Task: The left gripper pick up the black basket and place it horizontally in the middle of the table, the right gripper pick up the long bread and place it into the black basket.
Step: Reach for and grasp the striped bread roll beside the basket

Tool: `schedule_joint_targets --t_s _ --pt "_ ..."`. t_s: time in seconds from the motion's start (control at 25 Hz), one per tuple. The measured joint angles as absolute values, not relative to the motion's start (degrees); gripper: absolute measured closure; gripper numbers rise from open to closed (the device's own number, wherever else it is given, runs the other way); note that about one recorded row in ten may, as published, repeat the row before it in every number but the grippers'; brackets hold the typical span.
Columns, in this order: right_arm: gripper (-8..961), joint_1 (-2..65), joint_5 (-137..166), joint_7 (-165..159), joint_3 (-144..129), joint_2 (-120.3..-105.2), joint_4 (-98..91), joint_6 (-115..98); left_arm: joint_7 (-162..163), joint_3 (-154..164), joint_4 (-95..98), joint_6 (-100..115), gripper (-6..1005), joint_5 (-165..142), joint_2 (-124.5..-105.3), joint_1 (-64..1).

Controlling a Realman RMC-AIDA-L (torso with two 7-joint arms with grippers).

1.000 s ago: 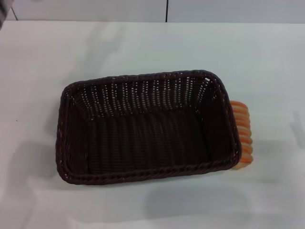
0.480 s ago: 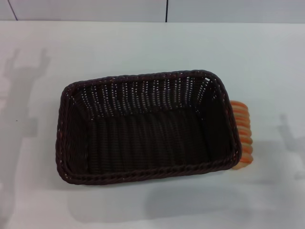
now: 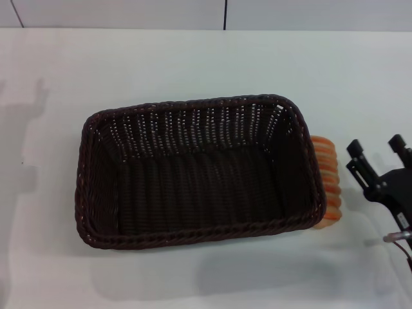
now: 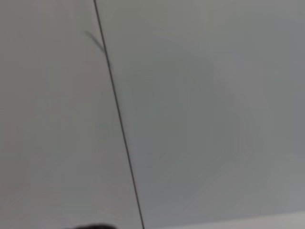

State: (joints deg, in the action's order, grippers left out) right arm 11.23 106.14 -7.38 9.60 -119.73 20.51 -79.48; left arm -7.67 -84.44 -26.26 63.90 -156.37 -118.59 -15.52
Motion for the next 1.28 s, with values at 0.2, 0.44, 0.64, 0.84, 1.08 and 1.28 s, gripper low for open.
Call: schedule_joint_targets --t_s 0.2,0.44,0.64,0.84,1.08,1.28 --pt "177 13.5 106.1 -7.4 7.9 -119.74 21.1 -75.1 -7.6 -84.3 -26.2 63.6 208 -156.6 -118.59 -16.4" --pt "181 15.2 106.2 -7.4 7.6 -119.73 21.7 -71.5 -7.6 -83.5 -26.1 62.8 208 -156.7 -118.54 -17.2" --pt "184 16.2 106.2 -7.6 7.6 -119.71 21.7 -68.6 -7.6 -82.9 -26.0 62.2 208 -156.7 -118.45 -17.6" --pt "187 17.3 106.2 -7.7 7.7 -119.63 21.7 -66.1 -7.6 -82.9 -25.9 62.0 208 -156.7 -118.45 -17.8" --pt "191 18.3 106.1 -7.8 8.0 -119.61 21.8 -63.4 -7.6 -82.9 -25.3 61.8 208 -156.7 -118.48 -18.3" --pt "213 18.7 105.8 -7.9 8.2 -119.51 22.0 -61.6 -7.6 -82.9 -25.3 61.8 208 -156.7 -118.48 -18.4"
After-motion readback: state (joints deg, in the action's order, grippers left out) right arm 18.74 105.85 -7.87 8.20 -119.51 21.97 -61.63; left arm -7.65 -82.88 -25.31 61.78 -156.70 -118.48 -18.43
